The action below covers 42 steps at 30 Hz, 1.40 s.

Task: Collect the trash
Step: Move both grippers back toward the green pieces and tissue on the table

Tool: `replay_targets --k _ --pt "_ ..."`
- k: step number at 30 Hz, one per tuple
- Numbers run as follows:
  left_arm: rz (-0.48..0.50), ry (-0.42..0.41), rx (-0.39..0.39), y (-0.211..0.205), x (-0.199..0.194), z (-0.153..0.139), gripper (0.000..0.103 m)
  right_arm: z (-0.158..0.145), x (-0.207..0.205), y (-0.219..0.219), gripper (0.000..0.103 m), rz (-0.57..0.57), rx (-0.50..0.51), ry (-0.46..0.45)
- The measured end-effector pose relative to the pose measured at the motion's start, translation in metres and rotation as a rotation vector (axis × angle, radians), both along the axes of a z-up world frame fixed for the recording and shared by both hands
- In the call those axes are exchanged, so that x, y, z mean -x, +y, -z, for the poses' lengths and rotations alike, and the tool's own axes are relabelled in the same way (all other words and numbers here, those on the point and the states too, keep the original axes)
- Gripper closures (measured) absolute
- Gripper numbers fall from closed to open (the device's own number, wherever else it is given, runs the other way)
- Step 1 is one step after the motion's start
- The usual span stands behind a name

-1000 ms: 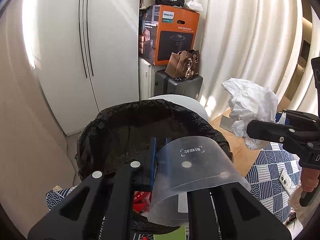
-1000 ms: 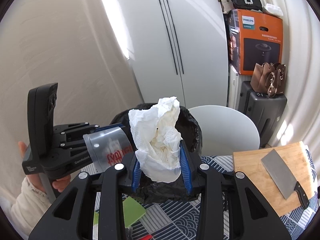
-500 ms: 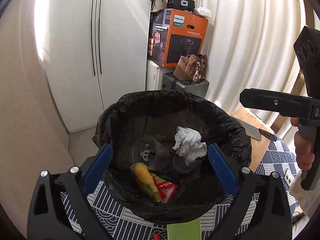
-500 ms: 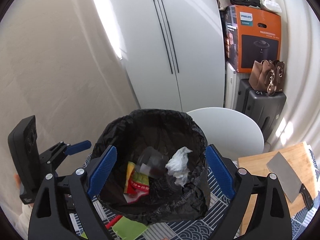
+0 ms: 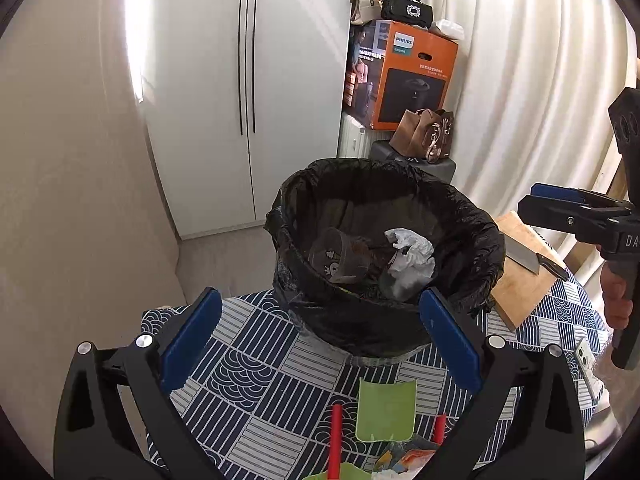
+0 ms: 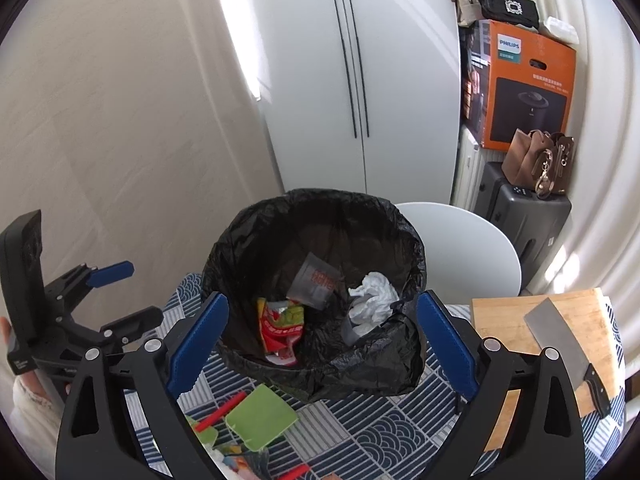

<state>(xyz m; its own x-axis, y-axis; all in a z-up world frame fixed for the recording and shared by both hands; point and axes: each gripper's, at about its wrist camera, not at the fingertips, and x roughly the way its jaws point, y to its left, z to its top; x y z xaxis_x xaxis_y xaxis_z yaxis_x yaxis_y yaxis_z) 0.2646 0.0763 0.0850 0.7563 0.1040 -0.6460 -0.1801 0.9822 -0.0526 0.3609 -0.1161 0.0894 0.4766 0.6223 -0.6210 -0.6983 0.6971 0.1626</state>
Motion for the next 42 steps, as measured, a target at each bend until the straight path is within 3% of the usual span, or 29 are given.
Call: replay_targets --k 13,29,42 --pt "-0.097 0.094 -0.045 -0.018 0.050 0.021 0.006 0.016 0.027 -0.016 0.009 -0.049 0.038 0.036" --pt "-0.219 0.203 0.066 -0.032 0.097 0.070 0.006 0.050 0.052 -0.022 0.008 -0.138 0.110 0.079" --pt "-0.282 0.274 0.127 -0.029 0.117 0.105 0.006 0.095 0.063 -0.014 0.008 -0.173 0.168 0.172"
